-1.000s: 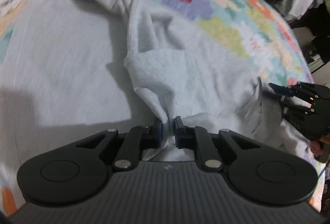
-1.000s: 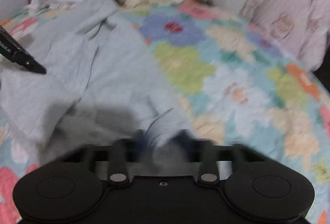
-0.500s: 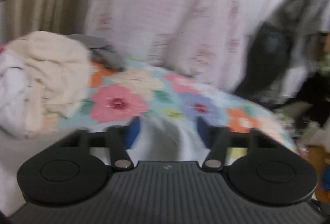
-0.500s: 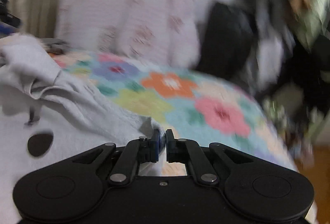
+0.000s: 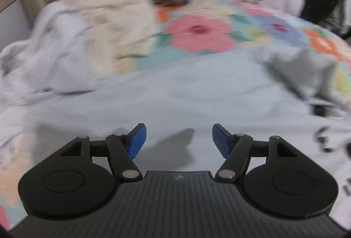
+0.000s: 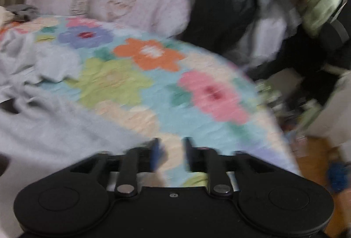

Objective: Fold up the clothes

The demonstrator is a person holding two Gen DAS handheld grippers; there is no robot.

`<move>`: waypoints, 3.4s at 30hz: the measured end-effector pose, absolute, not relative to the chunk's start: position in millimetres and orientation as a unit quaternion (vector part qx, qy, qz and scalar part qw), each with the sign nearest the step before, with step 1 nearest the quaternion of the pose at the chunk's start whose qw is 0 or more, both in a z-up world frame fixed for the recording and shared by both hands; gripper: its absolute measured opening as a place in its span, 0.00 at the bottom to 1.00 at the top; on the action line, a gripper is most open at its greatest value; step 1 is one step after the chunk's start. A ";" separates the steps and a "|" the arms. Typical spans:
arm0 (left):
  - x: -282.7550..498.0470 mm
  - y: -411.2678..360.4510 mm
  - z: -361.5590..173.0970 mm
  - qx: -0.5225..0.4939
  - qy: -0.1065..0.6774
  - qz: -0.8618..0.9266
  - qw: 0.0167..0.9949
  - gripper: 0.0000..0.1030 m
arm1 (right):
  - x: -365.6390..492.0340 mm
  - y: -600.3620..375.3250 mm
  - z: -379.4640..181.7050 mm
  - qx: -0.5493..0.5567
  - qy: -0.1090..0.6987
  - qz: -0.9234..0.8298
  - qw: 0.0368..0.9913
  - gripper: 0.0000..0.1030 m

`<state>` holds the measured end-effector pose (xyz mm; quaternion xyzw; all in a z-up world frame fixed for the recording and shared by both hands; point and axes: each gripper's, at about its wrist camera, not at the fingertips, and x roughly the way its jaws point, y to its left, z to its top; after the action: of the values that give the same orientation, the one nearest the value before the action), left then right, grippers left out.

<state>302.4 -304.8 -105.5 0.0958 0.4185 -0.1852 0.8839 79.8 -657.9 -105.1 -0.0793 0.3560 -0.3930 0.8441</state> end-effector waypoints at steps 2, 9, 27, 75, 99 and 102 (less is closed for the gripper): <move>316.0 -270.9 -101.3 0.101 0.416 -0.152 0.891 0.64 | 82.3 -646.4 -89.1 -0.128 0.334 -0.427 0.830 0.56; 350.1 -146.9 -94.1 0.084 0.413 -0.055 0.905 0.69 | 115.5 -679.4 -64.2 0.278 0.344 -0.163 0.882 0.62; 388.1 -73.0 -136.4 -0.018 0.396 -0.081 0.914 0.75 | 236.6 -695.1 -114.1 0.477 0.374 -0.065 0.793 0.71; 349.7 -118.0 -85.6 -0.054 0.267 -0.067 0.960 0.07 | 343.8 -641.2 11.5 0.002 0.211 -0.134 0.968 0.35; 367.8 -121.4 -134.0 -0.025 0.329 -0.027 0.944 0.09 | 302.7 -692.9 -115.9 0.139 0.401 -0.102 0.900 0.39; 367.1 -124.9 -136.7 -0.008 0.323 -0.020 0.946 0.09 | 308.3 -684.1 -120.1 0.132 0.398 -0.128 0.899 0.04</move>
<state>367.1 -124.9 -136.7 -0.0084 0.3233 -0.0204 0.9461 308.3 -684.1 -120.1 0.1321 0.3978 -0.1282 0.8988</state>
